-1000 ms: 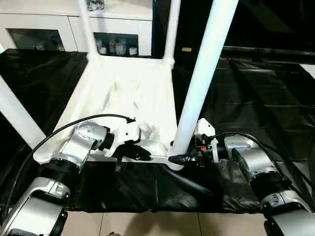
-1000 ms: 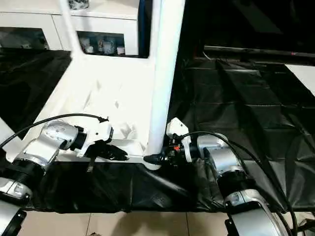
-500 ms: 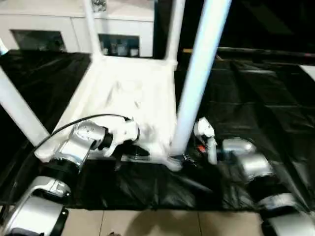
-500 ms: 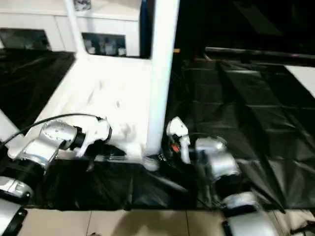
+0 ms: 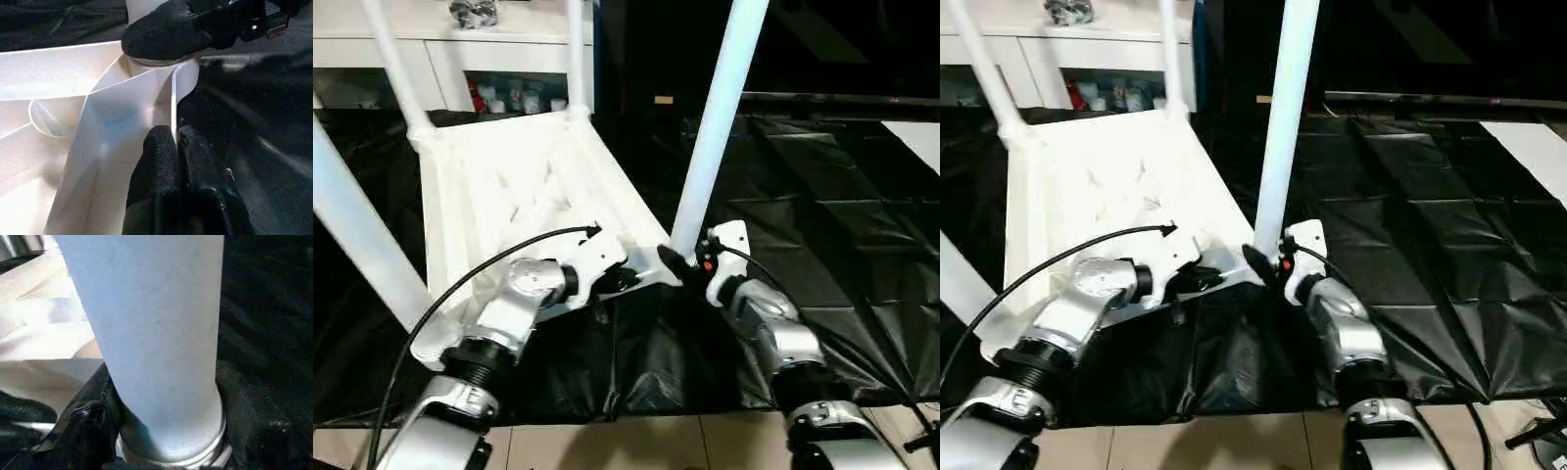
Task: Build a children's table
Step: Rotate leg to tighten
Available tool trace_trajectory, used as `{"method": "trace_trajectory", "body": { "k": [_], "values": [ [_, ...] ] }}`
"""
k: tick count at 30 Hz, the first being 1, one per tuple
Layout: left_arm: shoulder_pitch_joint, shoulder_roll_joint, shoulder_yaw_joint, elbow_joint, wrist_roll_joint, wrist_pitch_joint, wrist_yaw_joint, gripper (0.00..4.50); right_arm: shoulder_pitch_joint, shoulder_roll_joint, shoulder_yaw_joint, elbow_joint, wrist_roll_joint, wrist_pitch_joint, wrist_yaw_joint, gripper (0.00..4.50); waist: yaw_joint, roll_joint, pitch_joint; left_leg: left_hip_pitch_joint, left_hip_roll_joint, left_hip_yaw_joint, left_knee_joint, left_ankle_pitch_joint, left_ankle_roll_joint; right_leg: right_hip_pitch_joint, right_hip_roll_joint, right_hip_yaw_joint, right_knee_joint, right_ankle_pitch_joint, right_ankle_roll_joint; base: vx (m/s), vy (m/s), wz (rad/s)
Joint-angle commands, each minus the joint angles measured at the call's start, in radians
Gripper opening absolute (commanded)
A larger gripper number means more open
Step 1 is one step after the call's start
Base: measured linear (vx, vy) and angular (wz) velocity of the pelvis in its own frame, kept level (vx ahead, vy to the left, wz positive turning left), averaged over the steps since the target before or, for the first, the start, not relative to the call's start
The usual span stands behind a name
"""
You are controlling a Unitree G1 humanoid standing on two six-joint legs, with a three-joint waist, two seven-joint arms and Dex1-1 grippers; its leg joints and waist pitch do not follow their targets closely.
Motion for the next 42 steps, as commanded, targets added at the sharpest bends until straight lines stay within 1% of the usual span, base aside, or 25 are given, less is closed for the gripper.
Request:
{"method": "trace_trajectory", "body": {
  "k": [1, 2, 5, 6, 7, 8, 9, 10, 11, 13, 15, 16, 17, 18, 21, 22, 23, 25, 26, 28, 30, 31, 34, 38, 42],
  "values": [
    [-0.005, -0.045, -0.064, -0.013, 0.005, -0.006, 0.001, 0.00, 0.010, 0.054, 0.065, 0.025, -0.020, 0.008, 0.015, 3.10, 0.001, 0.005, -0.046, -0.008, 0.003, 0.003, -0.073, -0.320, 0.015, 0.035, -0.036, 0.035, -0.095, -0.371, -0.152, 0.000, 0.000, 0.00],
    [-0.004, -0.039, -0.065, -0.016, 0.010, -0.003, 0.004, 0.00, 0.010, 0.051, 0.064, 0.026, -0.019, 0.000, 0.017, 3.24, -0.001, 0.005, -0.045, -0.007, 0.003, 0.003, -0.073, -0.330, 0.016, 0.033, -0.036, 0.035, -0.096, -0.375, -0.154, 0.000, 0.000, 0.00],
    [0.001, -0.009, -0.065, -0.024, 0.016, -0.004, -0.011, 0.00, 0.013, 0.021, 0.067, 0.008, -0.010, -0.008, 0.074, 3.34, -0.001, 0.004, -0.046, -0.008, 0.004, 0.004, -0.073, -0.332, 0.018, 0.034, -0.036, 0.036, -0.096, -0.370, -0.155, 0.000, 0.000, 0.00],
    [0.001, -0.009, -0.065, -0.024, 0.016, -0.004, -0.011, 0.00, 0.013, 0.021, 0.067, 0.008, -0.010, -0.008, 0.074, 3.58, 0.000, 0.004, -0.048, -0.010, 0.005, 0.003, -0.073, -0.317, 0.020, 0.037, -0.036, 0.036, -0.092, -0.345, -0.160, 0.000, 0.000, 0.00],
    [0.001, 0.020, -0.055, -0.019, 0.002, -0.012, -0.047, 0.00, 0.017, -0.022, 0.093, -0.015, -0.016, -0.005, 0.161, 3.64, 0.000, 0.003, -0.048, -0.013, 0.004, 0.004, -0.071, -0.303, 0.026, 0.040, -0.034, 0.035, -0.090, -0.314, -0.168, 0.000, 0.000, 0.00],
    [0.001, 0.030, -0.053, -0.016, 0.000, -0.018, -0.061, 0.00, 0.020, -0.037, 0.102, -0.026, -0.014, -0.004, 0.197, 3.64, 0.000, 0.002, -0.049, -0.013, 0.004, 0.005, -0.070, -0.294, 0.031, 0.041, -0.033, 0.035, -0.088, -0.297, -0.171, 0.000, 0.000, 0.00],
    [-0.002, 0.050, -0.052, -0.009, -0.010, -0.026, -0.104, 0.00, 0.026, -0.064, 0.119, -0.053, 0.001, 0.006, 0.280, 3.64, 0.000, 0.002, -0.051, -0.015, 0.004, 0.006, -0.068, -0.270, 0.040, 0.044, -0.034, 0.036, -0.084, -0.254, -0.181, 0.000, 0.000, 0.00],
    [-0.003, 0.059, -0.051, -0.005, -0.018, -0.037, -0.125, 0.00, 0.028, -0.078, 0.128, -0.068, 0.010, 0.013, 0.326, 3.64, 0.001, 0.001, -0.053, -0.013, 0.004, 0.009, -0.065, -0.245, 0.052, 0.046, -0.034, 0.037, -0.080, -0.211, -0.195, 0.000, 0.000, 0.00],
    [-0.004, 0.064, -0.049, -0.001, -0.023, -0.044, -0.137, 0.00, 0.029, -0.085, 0.134, -0.077, 0.016, 0.018, 0.353, 3.64, 0.002, 0.001, -0.054, -0.015, 0.004, 0.008, -0.064, -0.226, 0.057, 0.049, -0.035, 0.036, -0.077, -0.186, -0.202, 0.000, 0.000, 0.00],
    [-0.007, 0.074, -0.035, 0.006, -0.065, -0.057, -0.203, 0.00, 0.031, -0.118, 0.162, -0.105, 0.036, 0.053, 0.465, 3.64, 0.003, -0.001, -0.056, -0.015, 0.003, 0.011, -0.060, -0.172, 0.077, 0.052, -0.033, 0.036, -0.068, -0.098, -0.237, 0.000, 0.000, 0.00],
    [-0.008, 0.082, -0.036, 0.007, -0.081, -0.066, -0.242, 0.00, 0.032, -0.133, 0.178, -0.114, 0.039, 0.061, 0.514, 3.64, 0.005, -0.001, -0.057, -0.014, 0.003, 0.013, -0.057, -0.157, 0.094, 0.054, -0.033, 0.035, -0.064, -0.068, -0.257, 0.000, 0.000, 0.00],
    [-0.012, 0.104, -0.046, 0.013, -0.095, -0.087, -0.310, 0.00, 0.034, -0.164, 0.214, -0.124, 0.042, 0.068, 0.615, 3.64, 0.007, 0.001, -0.056, -0.012, 0.004, 0.013, -0.059, -0.160, 0.097, 0.053, -0.035, 0.035, -0.066, -0.078, -0.263, 0.000, 0.000, 0.00],
    [-0.012, 0.104, -0.046, 0.013, -0.095, -0.087, -0.310, 0.00, 0.034, -0.164, 0.214, -0.124, 0.042, 0.068, 0.615, 3.64, 0.008, 0.000, -0.056, -0.012, 0.004, 0.013, -0.058, -0.165, 0.098, 0.055, -0.033, 0.033, -0.065, -0.084, -0.264, 0.000, 0.000, 0.00],
    [-0.016, 0.118, -0.056, 0.019, -0.102, -0.107, -0.348, 0.00, 0.032, -0.180, 0.233, -0.125, 0.040, 0.067, 0.673, 3.64, 0.009, 0.001, -0.055, -0.013, 0.006, 0.014, -0.058, -0.168, 0.097, 0.055, -0.033, 0.034, -0.066, -0.089, -0.262, 0.000, 0.000, 0.00],
    [-0.027, 0.133, -0.062, 0.031, -0.116, -0.120, -0.403, 0.00, 0.022, -0.204, 0.267, -0.118, 0.029, 0.064, 0.752, 3.64, 0.021, 0.005, -0.052, -0.007, 0.010, 0.016, -0.060, -0.201, 0.077, 0.050, -0.035, 0.033, -0.069, -0.151, -0.256, 0.000, 0.000, 0.00],
    [-0.036, 0.140, -0.066, 0.041, -0.117, -0.124, -0.423, 0.00, 0.014, -0.214, 0.282, -0.109, 0.021, 0.063, 0.784, 3.50, 0.024, 0.005, -0.052, -0.006, 0.012, 0.016, -0.061, -0.205, 0.072, 0.049, -0.036, 0.034, -0.069, -0.156, -0.255, 0.000, 0.000, 0.00],
    [-0.046, 0.148, -0.072, 0.052, -0.116, -0.132, -0.444, 0.00, 0.004, -0.221, 0.294, -0.098, 0.012, 0.067, 0.813, 3.40, 0.031, 0.007, -0.053, 0.000, 0.013, 0.018, -0.060, -0.214, 0.065, 0.046, -0.036, 0.035, -0.069, -0.157, -0.258, 0.000, 0.000, 0.00],
    [-0.062, 0.157, -0.080, 0.070, -0.109, -0.144, -0.465, 0.00, -0.014, -0.224, 0.311, -0.075, -0.007, 0.061, 0.844, 3.30, 0.037, 0.008, -0.052, 0.002, 0.014, 0.019, -0.061, -0.222, 0.057, 0.042, -0.035, 0.036, -0.066, -0.141, -0.268, 0.000, 0.000, 0.00],
    [-0.063, 0.157, -0.081, 0.071, -0.109, -0.144, -0.466, 0.00, -0.015, -0.224, 0.311, -0.074, -0.007, 0.061, 0.845, 3.30, 0.038, 0.008, -0.052, 0.001, 0.014, 0.018, -0.061, -0.223, 0.055, 0.044, -0.035, 0.036, -0.064, -0.138, -0.269, 0.000, 0.000, 0.00],
    [-0.080, 0.159, -0.084, 0.093, -0.104, -0.156, -0.483, 0.00, -0.032, -0.223, 0.334, -0.055, -0.021, 0.067, 0.881, 2.99, 0.044, 0.002, -0.053, -0.003, 0.012, 0.017, -0.061, -0.218, 0.050, 0.049, -0.038, 0.036, -0.063, -0.145, -0.260, 0.000, 0.000, 0.00],
    [-0.084, 0.159, -0.083, 0.097, -0.104, -0.157, -0.487, 0.00, -0.035, -0.224, 0.342, -0.053, -0.023, 0.071, 0.893, 2.93, 0.048, 0.002, -0.053, -0.002, 0.012, 0.017, -0.061, -0.210, 0.048, 0.049, -0.039, 0.037, -0.064, -0.149, -0.255, 0.000, 0.000, 0.00],
    [-0.091, 0.160, -0.083, 0.109, -0.103, -0.164, -0.499, 0.00, -0.039, -0.224, 0.360, -0.056, -0.024, 0.080, 0.922, 2.82, 0.049, 0.001, -0.053, -0.003, 0.011, 0.017, -0.061, -0.205, 0.047, 0.050, -0.038, 0.037, -0.063, -0.151, -0.251, 0.000, 0.000, 0.00],
    [-0.094, 0.162, -0.083, 0.116, -0.103, -0.169, -0.508, 0.00, -0.041, -0.224, 0.369, -0.059, -0.021, 0.090, 0.940, 2.63, 0.052, 0.002, -0.053, -0.004, 0.011, 0.016, -0.061, -0.204, 0.044, 0.050, -0.040, 0.037, -0.064, -0.169, -0.243, 0.000, 0.000, 0.00],
    [-0.094, 0.168, -0.084, 0.123, -0.103, -0.175, -0.511, 0.00, -0.042, -0.222, 0.373, -0.061, -0.016, 0.093, 0.949, 2.58, 0.052, 0.001, -0.053, -0.005, 0.012, 0.016, -0.061, -0.201, 0.043, 0.049, -0.039, 0.036, -0.063, -0.163, -0.244, 0.000, 0.000, 0.00],
    [-0.095, 0.172, -0.087, 0.145, -0.103, -0.194, -0.506, 0.00, -0.044, -0.208, 0.355, -0.043, -0.018, 0.079, 0.940, 2.57, 0.053, 0.000, -0.053, -0.004, 0.012, 0.015, -0.061, -0.214, 0.038, 0.048, -0.040, 0.037, -0.066, -0.200, -0.232, 0.000, 0.000, 0.00]
  ]
}}
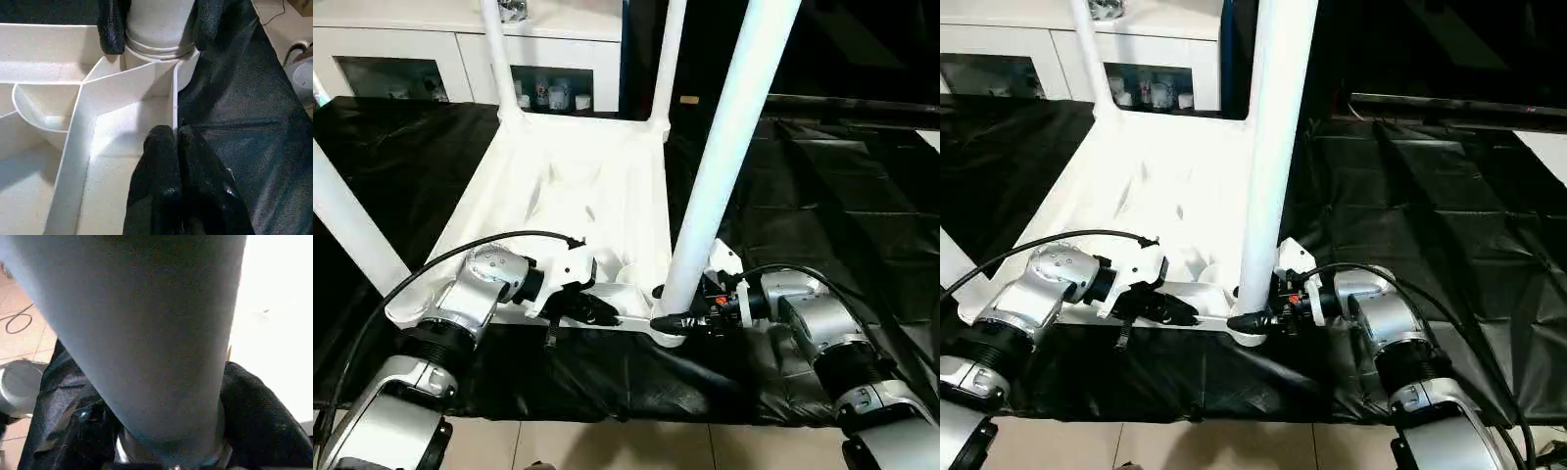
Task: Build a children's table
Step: Rotate leg to tighten
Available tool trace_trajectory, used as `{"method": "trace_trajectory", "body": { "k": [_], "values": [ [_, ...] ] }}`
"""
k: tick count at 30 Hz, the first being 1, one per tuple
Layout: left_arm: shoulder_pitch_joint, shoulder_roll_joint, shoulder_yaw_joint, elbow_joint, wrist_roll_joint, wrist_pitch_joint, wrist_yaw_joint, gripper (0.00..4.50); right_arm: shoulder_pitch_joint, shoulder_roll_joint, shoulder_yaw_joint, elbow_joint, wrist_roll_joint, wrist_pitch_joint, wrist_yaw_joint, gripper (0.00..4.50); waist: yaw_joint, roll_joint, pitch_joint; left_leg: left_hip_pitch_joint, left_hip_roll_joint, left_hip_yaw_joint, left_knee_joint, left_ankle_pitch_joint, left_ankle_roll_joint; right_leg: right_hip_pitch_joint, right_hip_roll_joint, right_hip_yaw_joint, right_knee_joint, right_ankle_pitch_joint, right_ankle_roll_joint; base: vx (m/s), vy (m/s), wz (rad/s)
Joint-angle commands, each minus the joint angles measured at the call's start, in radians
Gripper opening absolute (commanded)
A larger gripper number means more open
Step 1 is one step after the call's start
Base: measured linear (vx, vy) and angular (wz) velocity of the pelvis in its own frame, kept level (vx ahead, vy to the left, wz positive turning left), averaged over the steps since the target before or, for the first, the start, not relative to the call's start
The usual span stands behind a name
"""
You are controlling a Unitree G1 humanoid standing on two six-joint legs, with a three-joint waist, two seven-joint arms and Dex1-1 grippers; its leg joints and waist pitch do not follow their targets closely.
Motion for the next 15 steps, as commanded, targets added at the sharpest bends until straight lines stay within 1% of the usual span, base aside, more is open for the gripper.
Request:
{"method": "trace_trajectory", "body": {
  "k": [1, 2, 3, 4, 5, 6, 7, 8, 9, 10, 12, 13, 14, 15],
  "values": [
    [-0.023, -0.025, -0.018, 0.020, 0.015, -0.006, 0.047, 0.00, 0.004, 0.059, 0.076, 0.014, -0.005, 0.013, 0.077, 2.56, -0.003, 0.000, -0.054, 0.002, 0.010, 0.011, -0.062, -0.212, 0.038, 0.050, -0.040, 0.037, -0.068, -0.199, -0.229, 0.000, 0.000, 0.00],
    [-0.022, -0.029, -0.004, 0.026, 0.017, -0.008, 0.085, 0.00, 0.005, 0.073, 0.044, 0.021, 0.006, 0.003, 0.028, 2.56, -0.003, 0.000, -0.053, 0.001, 0.010, 0.011, -0.062, -0.214, 0.036, 0.050, -0.040, 0.037, -0.068, -0.202, -0.227, 0.000, 0.000, 0.00],
    [-0.020, -0.031, 0.003, 0.025, 0.021, -0.002, 0.110, 0.00, 0.007, 0.082, 0.024, 0.026, 0.010, -0.009, -0.013, 2.56, -0.004, -0.001, -0.053, 0.000, 0.010, 0.011, -0.063, -0.214, 0.034, 0.050, -0.041, 0.038, -0.067, -0.204, -0.226, 0.000, 0.000, 0.00],
    [-0.018, -0.035, 0.015, 0.026, 0.023, 0.005, 0.140, 0.00, 0.010, 0.094, -0.004, 0.031, 0.019, -0.020, -0.074, 2.56, -0.005, -0.002, -0.051, 0.001, 0.009, 0.011, -0.063, -0.226, 0.030, 0.047, -0.041, 0.037, -0.070, -0.225, -0.222, 0.000, 0.000, 0.00],
    [-0.018, -0.035, 0.015, 0.026, 0.023, 0.005, 0.140, 0.00, 0.010, 0.094, -0.004, 0.031, 0.019, -0.020, -0.074, 2.56, -0.006, -0.002, -0.048, 0.003, 0.009, 0.010, -0.066, -0.247, 0.024, 0.045, -0.041, 0.037, -0.075, -0.272, -0.209, 0.000, 0.000, 0.00],
    [-0.014, -0.044, 0.030, 0.021, 0.022, 0.016, 0.181, 0.00, 0.015, 0.116, -0.049, 0.042, 0.031, -0.032, -0.173, 2.56, -0.006, -0.001, -0.047, 0.004, 0.008, 0.009, -0.067, -0.256, 0.020, 0.045, -0.042, 0.038, -0.078, -0.299, -0.200, 0.000, 0.000, 0.00],
    [-0.012, -0.047, 0.034, 0.018, 0.023, 0.018, 0.199, 0.00, 0.018, 0.124, -0.065, 0.047, 0.034, -0.043, -0.210, 2.55, -0.007, 0.000, -0.047, 0.005, 0.009, 0.009, -0.067, -0.266, 0.015, 0.042, -0.044, 0.038, -0.080, -0.323, -0.192, 0.000, 0.000, 0.00],
    [-0.008, -0.051, 0.038, 0.014, 0.023, 0.021, 0.212, 0.00, 0.022, 0.129, -0.077, 0.048, 0.038, -0.048, -0.237, 2.55, -0.010, -0.004, -0.046, 0.006, 0.008, 0.005, -0.069, -0.283, 0.005, 0.041, -0.045, 0.037, -0.086, -0.373, -0.174, 0.000, 0.000, 0.00],
    [0.001, -0.063, 0.043, -0.003, 0.027, 0.033, 0.250, 0.00, 0.026, 0.142, -0.100, 0.062, 0.034, -0.041, -0.319, 2.54, -0.014, -0.005, -0.046, 0.002, 0.007, 0.003, -0.072, -0.281, 0.000, 0.042, -0.045, 0.037, -0.087, -0.394, -0.158, 0.000, 0.000, 0.00],
    [0.011, -0.075, 0.046, -0.020, 0.029, 0.046, 0.276, 0.00, 0.033, 0.150, -0.114, 0.069, 0.030, -0.047, -0.373, 2.54, -0.018, 0.000, -0.045, 0.005, 0.008, 0.002, -0.072, -0.288, -0.006, 0.038, -0.046, 0.039, -0.089, -0.397, -0.157, 0.000, 0.000, 0.00],
    [0.033, -0.097, 0.046, -0.056, 0.027, 0.081, 0.306, 0.00, 0.048, 0.168, -0.135, 0.080, 0.014, -0.078, -0.477, 2.54, -0.026, -0.003, -0.045, 0.003, 0.007, 0.001, -0.073, -0.297, -0.008, 0.039, -0.044, 0.037, -0.090, -0.400, -0.155, 0.000, 0.000, 0.00],
    [0.043, -0.120, 0.047, -0.069, 0.035, 0.095, 0.353, 0.00, 0.050, 0.186, -0.158, 0.095, 0.016, -0.064, -0.556, 2.54, -0.034, -0.006, -0.047, -0.001, 0.007, 0.000, -0.072, -0.280, -0.006, 0.041, -0.044, 0.038, -0.087, -0.372, -0.159, 0.000, 0.000, 0.00],
    [0.046, -0.133, 0.048, -0.072, 0.041, 0.099, 0.378, 0.00, 0.050, 0.196, -0.170, 0.103, 0.018, -0.059, -0.594, 2.54, -0.037, -0.005, -0.047, -0.002, 0.006, 0.000, -0.073, -0.275, -0.005, 0.041, -0.043, 0.038, -0.087, -0.363, -0.162, 0.000, 0.000, 0.00],
    [0.061, -0.176, 0.040, -0.086, 0.054, 0.119, 0.436, 0.00, 0.059, 0.234, -0.196, 0.109, 0.024, -0.050, -0.683, 2.54, -0.042, -0.006, -0.049, -0.003, 0.005, 0.002, -0.071, -0.264, 0.001, 0.042, -0.039, 0.038, -0.085, -0.339, -0.167, 0.000, 0.000, 0.00]
  ]
}}
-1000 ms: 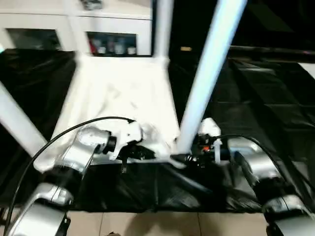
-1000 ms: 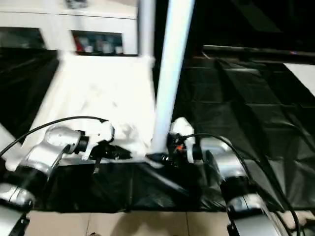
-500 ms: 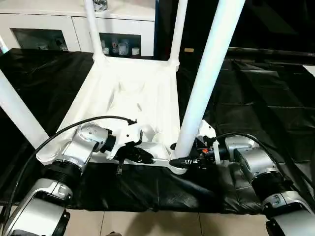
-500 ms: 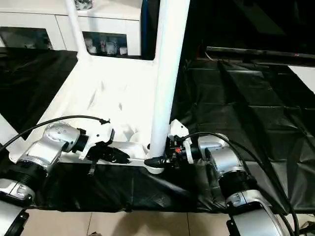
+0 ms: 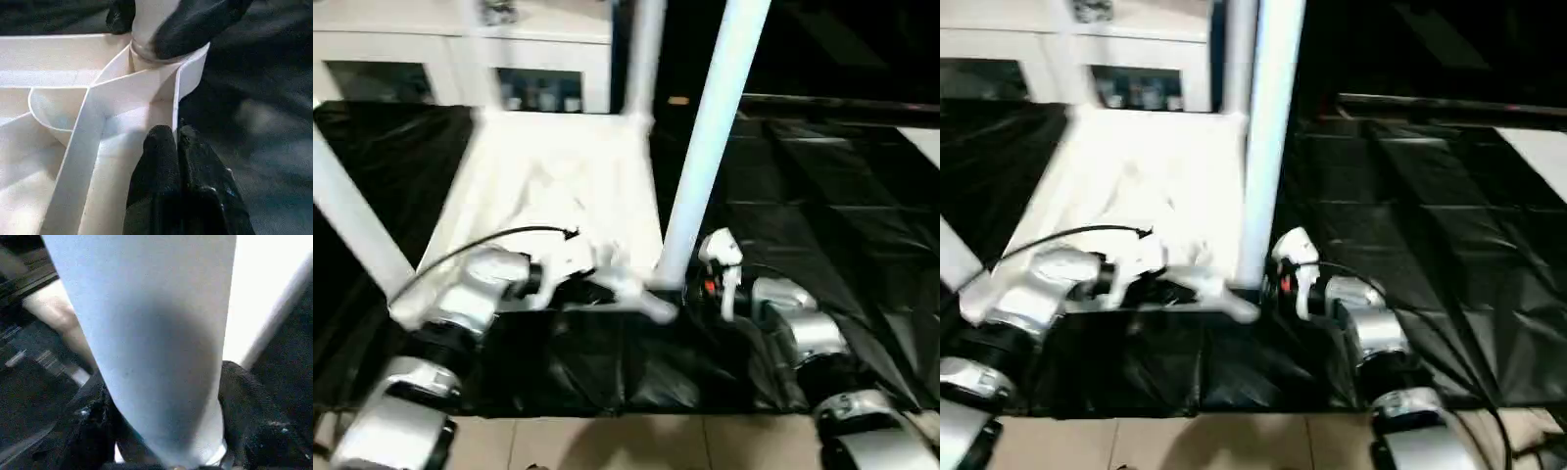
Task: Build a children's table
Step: Rotate leg to tighten
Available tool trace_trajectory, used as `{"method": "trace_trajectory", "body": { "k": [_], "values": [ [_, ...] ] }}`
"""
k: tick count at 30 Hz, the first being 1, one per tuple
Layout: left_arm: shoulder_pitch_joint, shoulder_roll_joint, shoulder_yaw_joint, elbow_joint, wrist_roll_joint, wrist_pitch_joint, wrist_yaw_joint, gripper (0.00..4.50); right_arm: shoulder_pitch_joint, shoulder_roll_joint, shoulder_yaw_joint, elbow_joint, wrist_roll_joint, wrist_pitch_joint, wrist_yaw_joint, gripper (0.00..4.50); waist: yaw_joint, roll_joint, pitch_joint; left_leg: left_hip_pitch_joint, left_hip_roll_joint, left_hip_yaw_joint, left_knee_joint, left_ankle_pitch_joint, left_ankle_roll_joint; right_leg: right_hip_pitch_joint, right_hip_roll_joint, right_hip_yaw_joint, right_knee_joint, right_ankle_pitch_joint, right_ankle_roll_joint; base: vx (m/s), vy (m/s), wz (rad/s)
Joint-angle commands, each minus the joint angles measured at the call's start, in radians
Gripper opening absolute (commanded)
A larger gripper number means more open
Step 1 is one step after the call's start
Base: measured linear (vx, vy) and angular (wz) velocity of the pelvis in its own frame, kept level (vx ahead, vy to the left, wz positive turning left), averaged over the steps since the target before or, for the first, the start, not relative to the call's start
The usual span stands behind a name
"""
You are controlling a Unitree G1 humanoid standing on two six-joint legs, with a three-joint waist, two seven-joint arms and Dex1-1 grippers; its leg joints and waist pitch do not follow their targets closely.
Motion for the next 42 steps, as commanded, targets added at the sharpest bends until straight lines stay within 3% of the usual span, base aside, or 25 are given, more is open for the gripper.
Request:
{"method": "trace_trajectory", "body": {
  "k": [1, 5, 11, 12, 13, 18, 21, 24, 28, 34, 36, 42],
  "values": [
    [0.017, -0.069, -0.023, -0.033, 0.003, 0.023, 0.069, 0.00, 0.010, 0.052, 0.013, 0.038, -0.009, 0.026, -0.095, 2.53, 0.001, 0.002, -0.050, -0.003, 0.007, 0.005, -0.072, -0.259, 0.002, 0.041, -0.039, 0.038, -0.085, -0.324, -0.172, 0.000, 0.000, 0.00],
    [0.037, -0.143, -0.048, -0.052, 0.015, 0.053, 0.133, 0.00, 0.036, 0.138, -0.002, 0.006, -0.021, 0.012, -0.194, 2.53, -0.005, -0.001, -0.050, -0.007, 0.003, 0.007, -0.069, -0.248, 0.026, 0.043, -0.038, 0.038, -0.086, -0.295, -0.174, 0.000, 0.000, 0.00],
    [0.021, -0.133, -0.045, -0.044, 0.022, 0.053, 0.140, 0.00, 0.027, 0.125, 0.035, 0.011, -0.077, -0.043, -0.236, 2.53, -0.010, 0.001, -0.046, -0.004, 0.003, 0.005, -0.073, -0.309, 0.021, 0.037, -0.037, 0.037, -0.095, -0.375, -0.148, 0.000, 0.000, 0.00],
    [0.021, -0.129, -0.045, -0.047, 0.022, 0.054, 0.141, 0.00, 0.024, 0.120, 0.037, 0.016, -0.080, -0.051, -0.240, 3.09, -0.009, 0.000, -0.047, -0.005, 0.002, 0.005, -0.073, -0.311, 0.021, 0.037, -0.037, 0.037, -0.097, -0.381, -0.145, 0.000, 0.000, 0.00],
    [0.023, -0.105, -0.047, -0.055, 0.020, 0.048, 0.118, 0.00, 0.012, 0.096, 0.031, 0.026, -0.070, -0.065, -0.213, 3.09, -0.009, 0.002, -0.047, -0.004, 0.003, 0.004, -0.073, -0.312, 0.021, 0.036, -0.039, 0.038, -0.097, -0.382, -0.144, 0.000, 0.000, 0.00],
    [0.029, -0.059, -0.046, -0.065, 0.008, 0.037, 0.043, 0.00, -0.010, 0.036, 0.033, 0.015, -0.052, -0.051, -0.105, 3.58, -0.010, -0.001, -0.052, -0.008, 0.005, 0.007, -0.070, -0.266, 0.037, 0.042, -0.036, 0.039, -0.086, -0.283, -0.173, 0.000, 0.000, 0.00],
    [0.033, -0.035, -0.041, -0.076, -0.005, 0.043, -0.007, 0.00, -0.011, 0.003, 0.054, -0.013, -0.057, -0.042, -0.020, 3.79, -0.006, -0.002, -0.056, -0.011, 0.003, 0.011, -0.063, -0.194, 0.064, 0.051, -0.035, 0.039, -0.072, -0.161, -0.209, 0.000, 0.000, 0.00],
    [0.030, -0.011, -0.043, -0.074, -0.018, 0.032, -0.061, 0.00, -0.004, -0.026, 0.074, -0.049, -0.040, -0.027, 0.087, 3.79, -0.006, -0.004, -0.058, -0.011, 0.002, 0.012, -0.059, -0.149, 0.089, 0.055, -0.034, 0.038, -0.063, -0.088, -0.236, 0.000, 0.000, 0.00],
    [0.008, 0.057, -0.059, -0.044, -0.030, 0.005, -0.197, 0.00, 0.002, -0.107, 0.137, -0.103, 0.007, 0.013, 0.370, 3.63, -0.003, -0.002, -0.057, -0.009, 0.005, 0.013, -0.057, -0.156, 0.109, 0.055, -0.033, 0.036, -0.062, -0.081, -0.255, 0.000, 0.000, 0.00],
    [-0.009, 0.079, -0.062, -0.025, -0.033, -0.004, -0.243, 0.00, -0.011, -0.142, 0.171, -0.098, 0.012, 0.021, 0.476, 3.05, 0.021, -0.002, -0.052, 0.004, 0.012, 0.017, -0.060, -0.213, 0.067, 0.047, -0.037, 0.037, -0.067, -0.167, -0.250, 0.000, 0.000, 0.00],
    [-0.026, 0.089, -0.061, -0.007, -0.034, -0.010, -0.260, 0.00, -0.032, -0.162, 0.189, -0.088, 0.012, 0.034, 0.547, 3.00, 0.022, -0.006, -0.052, -0.001, 0.010, 0.015, -0.061, -0.214, 0.060, 0.050, -0.036, 0.037, -0.066, -0.187, -0.241, 0.000, 0.000, 0.00],
    [-0.039, 0.097, -0.058, 0.010, -0.037, -0.017, -0.269, 0.00, -0.055, -0.169, 0.204, -0.083, 0.014, 0.055, 0.617, 2.54, 0.028, -0.010, -0.056, -0.003, 0.010, 0.015, -0.058, -0.164, 0.062, 0.053, -0.038, 0.037, -0.058, -0.127, -0.245, 0.000, 0.000, 0.00]
  ]
}}
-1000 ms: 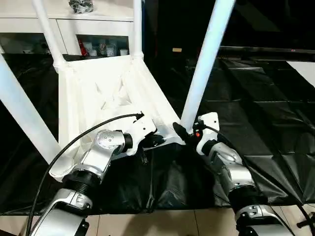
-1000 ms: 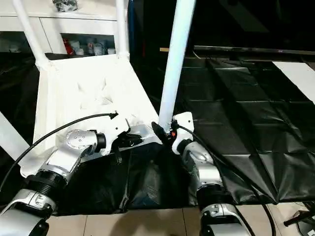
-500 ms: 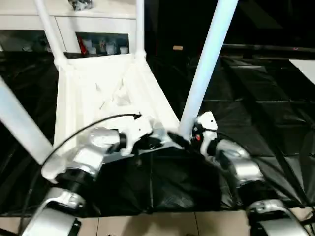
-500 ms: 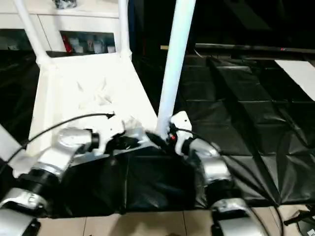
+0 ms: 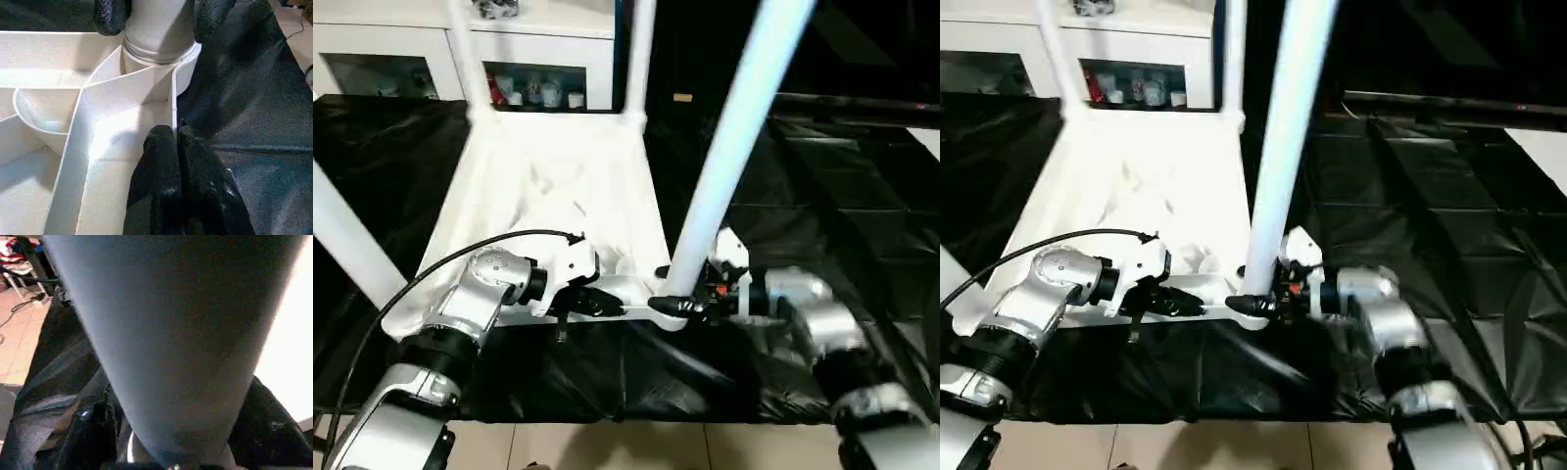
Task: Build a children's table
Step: Rotate leg to tighten
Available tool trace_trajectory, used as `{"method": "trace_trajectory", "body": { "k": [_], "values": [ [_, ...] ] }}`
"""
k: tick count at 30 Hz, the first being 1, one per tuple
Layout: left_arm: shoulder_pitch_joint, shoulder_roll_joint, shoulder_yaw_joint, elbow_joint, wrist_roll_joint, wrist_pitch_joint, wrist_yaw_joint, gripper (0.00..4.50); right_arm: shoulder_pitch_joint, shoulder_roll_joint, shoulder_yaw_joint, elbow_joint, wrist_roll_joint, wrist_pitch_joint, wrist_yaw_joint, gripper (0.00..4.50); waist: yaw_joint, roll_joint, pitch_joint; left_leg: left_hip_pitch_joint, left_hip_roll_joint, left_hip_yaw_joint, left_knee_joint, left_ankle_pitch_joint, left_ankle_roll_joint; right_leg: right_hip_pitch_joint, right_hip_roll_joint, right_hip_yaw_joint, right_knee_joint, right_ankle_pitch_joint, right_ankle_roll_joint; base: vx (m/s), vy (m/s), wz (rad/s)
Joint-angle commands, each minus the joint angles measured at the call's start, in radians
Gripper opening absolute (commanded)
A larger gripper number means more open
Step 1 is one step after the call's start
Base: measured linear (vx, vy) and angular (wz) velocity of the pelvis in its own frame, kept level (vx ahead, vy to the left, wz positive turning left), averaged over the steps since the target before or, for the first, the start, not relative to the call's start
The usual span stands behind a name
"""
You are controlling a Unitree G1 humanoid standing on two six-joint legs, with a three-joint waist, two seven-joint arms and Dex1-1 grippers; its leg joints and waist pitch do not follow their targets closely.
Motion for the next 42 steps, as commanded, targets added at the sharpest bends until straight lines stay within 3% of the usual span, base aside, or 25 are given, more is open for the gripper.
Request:
{"method": "trace_trajectory", "body": {
  "k": [1, 3, 11, 17, 22, 25, 29, 31, 32, 35, 37, 38, 40, 41, 42],
  "values": [
    [-0.023, 0.002, -0.018, 0.022, 0.015, 0.000, 0.017, 0.00, -0.009, 0.010, 0.059, -0.001, 0.000, 0.024, 0.094, 2.47, 0.002, -0.003, -0.057, 0.000, 0.009, 0.014, -0.056, -0.153, 0.067, 0.055, -0.036, 0.038, -0.057, -0.103, -0.249, 0.000, 0.000, 0.00],
    [-0.024, 0.005, -0.017, 0.027, 0.012, -0.002, 0.011, 0.00, -0.011, 0.008, 0.072, -0.002, -0.001, 0.035, 0.119, 2.20, 0.006, -0.005, -0.057, -0.001, 0.009, 0.015, -0.055, -0.147, 0.073, 0.056, -0.036, 0.037, -0.056, -0.097, -0.251, 0.000, 0.000, 0.00],
    [-0.025, 0.009, -0.016, 0.045, 0.004, -0.012, -0.013, 0.00, -0.008, 0.009, 0.104, -0.001, 0.002, 0.059, 0.172, 2.11, 0.014, -0.003, -0.054, 0.002, 0.010, 0.014, -0.059, -0.184, 0.048, 0.053, -0.038, 0.038, -0.064, -0.176, -0.226, 0.000, 0.000, 0.00],
    [-0.036, 0.006, -0.017, 0.064, 0.002, -0.015, -0.008, 0.00, -0.006, 0.014, 0.096, 0.006, 0.004, 0.068, 0.172, 2.11, 0.014, 0.000, -0.057, 0.002, 0.009, 0.014, -0.057, -0.162, 0.053, 0.055, -0.036, 0.038, -0.058, -0.117, -0.243, 0.000, 0.000, 0.00],
    [-0.041, -0.008, -0.006, 0.075, -0.002, -0.002, 0.032, 0.00, -0.002, 0.034, 0.070, 0.014, 0.014, 0.064, 0.112, 2.11, 0.016, 0.001, -0.055, 0.002, 0.008, 0.014, -0.058, -0.182, 0.045, 0.054, -0.037, 0.037, -0.062, -0.147, -0.241, 0.000, 0.000, 0.00],
    [-0.041, -0.053, 0.009, 0.061, 0.003, 0.042, 0.126, 0.00, 0.005, 0.077, 0.021, 0.050, -0.001, 0.038, -0.068, 2.11, 0.012, -0.003, -0.049, 0.005, 0.008, 0.010, -0.064, -0.229, 0.022, 0.049, -0.043, 0.039, -0.075, -0.265, -0.210, 0.000, 0.000, 0.00],
    [-0.032, -0.177, 0.013, 0.016, 0.018, 0.135, 0.307, 0.00, 0.023, 0.158, -0.044, 0.119, -0.067, 0.004, -0.466, 2.06, 0.003, -0.003, -0.043, 0.009, 0.006, 0.006, -0.070, -0.271, -0.009, 0.041, -0.044, 0.039, -0.091, -0.400, -0.157, 0.000, 0.000, 0.00],
    [-0.029, -0.209, 0.011, 0.003, 0.018, 0.154, 0.338, 0.00, 0.032, 0.189, -0.069, 0.112, -0.062, 0.019, -0.550, 2.02, -0.011, -0.005, -0.043, 0.007, 0.001, 0.000, -0.074, -0.311, -0.017, 0.044, -0.043, 0.035, -0.101, -0.479, -0.113, 0.000, 0.000, 0.00],
    [-0.027, -0.227, 0.011, -0.008, 0.014, 0.165, 0.350, 0.00, 0.036, 0.209, -0.082, 0.104, -0.057, 0.036, -0.598, 2.01, -0.015, -0.002, -0.044, 0.009, 0.001, -0.001, -0.074, -0.316, -0.016, 0.041, -0.043, 0.036, -0.103, -0.480, -0.111, 0.000, 0.000, 0.00],
    [-0.024, -0.269, 0.004, -0.036, 0.017, 0.183, 0.394, 0.00, 0.052, 0.268, -0.111, 0.075, -0.058, 0.055, -0.723, 1.98, -0.025, -0.005, -0.048, 0.006, -0.002, 0.000, -0.071, -0.320, -0.001, 0.039, -0.037, 0.036, -0.104, -0.446, -0.111, 0.000, 0.000, 0.00],
    [-0.022, -0.276, -0.004, -0.045, 0.028, 0.182, 0.407, 0.00, 0.057, 0.288, -0.115, 0.062, -0.060, 0.060, -0.753, 1.98, -0.026, 0.000, -0.048, 0.005, 0.000, -0.001, -0.073, -0.317, 0.003, 0.039, -0.036, 0.036, -0.103, -0.421, -0.117, 0.000, 0.000, 0.00],
    [-0.013, -0.276, -0.025, -0.066, 0.048, 0.179, 0.406, 0.00, 0.063, 0.317, -0.121, 0.047, -0.055, 0.061, -0.783, 1.98, -0.026, 0.008, -0.049, 0.005, 0.000, -0.002, -0.075, -0.317, 0.003, 0.041, -0.036, 0.036, -0.101, -0.400, -0.122, 0.000, 0.000, 0.00],
    [-0.009, -0.276, -0.027, -0.073, 0.055, 0.183, 0.409, 0.00, 0.065, 0.326, -0.113, 0.043, -0.065, 0.050, -0.798, 1.98, -0.033, 0.007, -0.049, 0.000, 0.000, -0.002, -0.076, -0.313, 0.000, 0.044, -0.032, 0.035, -0.097, -0.352, -0.136, 0.000, 0.000, 0.00],
    [-0.008, -0.271, -0.027, -0.072, 0.056, 0.181, 0.403, 0.00, 0.066, 0.322, -0.102, 0.040, -0.079, 0.041, -0.802, 1.98, -0.033, 0.013, -0.050, 0.003, 0.000, -0.002, -0.076, -0.321, -0.001, 0.042, -0.032, 0.035, -0.097, -0.348, -0.140, 0.000, 0.000, 0.00],
    [-0.005, -0.266, -0.029, -0.076, 0.060, 0.184, 0.403, 0.00, 0.065, 0.320, -0.102, 0.040, -0.083, 0.032, -0.810, 1.98, -0.036, 0.012, -0.049, 0.003, 0.000, -0.002, -0.075, -0.328, -0.001, 0.042, -0.031, 0.035, -0.097, -0.346, -0.143, 0.000, 0.000, 0.00]
  ]
}}
